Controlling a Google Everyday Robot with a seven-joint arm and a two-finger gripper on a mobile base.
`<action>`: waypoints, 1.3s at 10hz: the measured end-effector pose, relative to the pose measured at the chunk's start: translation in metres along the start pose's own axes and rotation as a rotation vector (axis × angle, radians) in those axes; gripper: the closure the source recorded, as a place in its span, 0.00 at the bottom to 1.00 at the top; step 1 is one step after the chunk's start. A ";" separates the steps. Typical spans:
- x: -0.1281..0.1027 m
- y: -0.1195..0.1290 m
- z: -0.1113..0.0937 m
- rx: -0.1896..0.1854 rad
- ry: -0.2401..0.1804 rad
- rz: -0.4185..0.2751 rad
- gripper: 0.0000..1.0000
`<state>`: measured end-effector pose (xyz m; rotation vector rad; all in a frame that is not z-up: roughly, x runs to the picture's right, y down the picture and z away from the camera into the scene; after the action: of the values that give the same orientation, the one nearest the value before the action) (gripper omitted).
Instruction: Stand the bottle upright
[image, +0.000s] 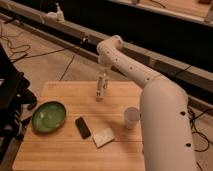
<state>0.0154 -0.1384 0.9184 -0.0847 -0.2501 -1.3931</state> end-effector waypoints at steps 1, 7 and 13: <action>0.000 0.000 0.000 0.000 -0.001 0.001 1.00; 0.004 0.005 0.000 -0.011 0.014 -0.003 1.00; 0.038 0.035 0.005 -0.073 0.118 -0.006 1.00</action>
<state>0.0547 -0.1673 0.9348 -0.0612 -0.1016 -1.4079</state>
